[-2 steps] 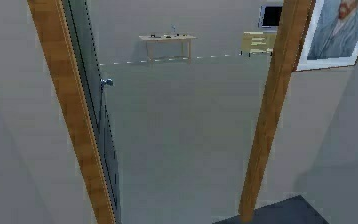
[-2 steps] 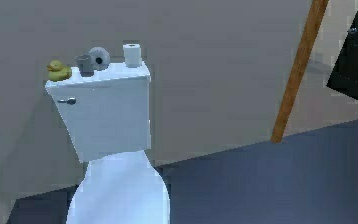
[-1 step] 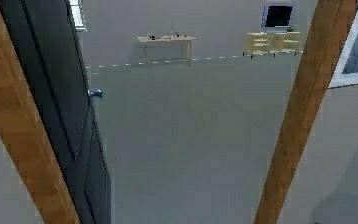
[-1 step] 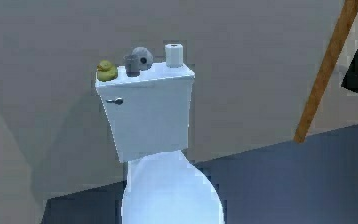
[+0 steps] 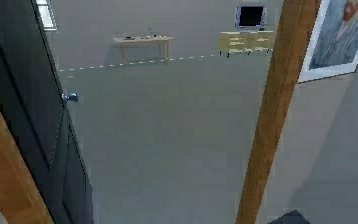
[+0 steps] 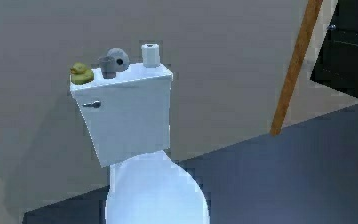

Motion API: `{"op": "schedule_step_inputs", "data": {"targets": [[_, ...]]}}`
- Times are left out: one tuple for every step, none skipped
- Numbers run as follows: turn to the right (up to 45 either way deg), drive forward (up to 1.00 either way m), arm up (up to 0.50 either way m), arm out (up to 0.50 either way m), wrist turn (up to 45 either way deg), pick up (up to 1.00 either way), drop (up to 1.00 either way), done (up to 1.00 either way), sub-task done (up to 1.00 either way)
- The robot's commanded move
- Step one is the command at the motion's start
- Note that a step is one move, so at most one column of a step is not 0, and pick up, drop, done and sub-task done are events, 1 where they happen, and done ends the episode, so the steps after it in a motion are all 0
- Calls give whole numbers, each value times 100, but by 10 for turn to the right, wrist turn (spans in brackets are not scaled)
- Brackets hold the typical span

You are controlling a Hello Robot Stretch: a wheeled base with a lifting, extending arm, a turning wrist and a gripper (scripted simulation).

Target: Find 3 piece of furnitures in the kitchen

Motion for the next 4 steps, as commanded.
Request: {"op": "schedule_step_inputs", "data": {"targets": [[0, 40, 0, 0, 0, 0, 0, 0, 0], [-210, 0, 0, 0, 0, 0, 0, 0, 0], [0, 45, 0, 0, 0, 0, 0, 0, 0], [450, 0, 0, 0, 0, 0, 0, 0, 0]]}}
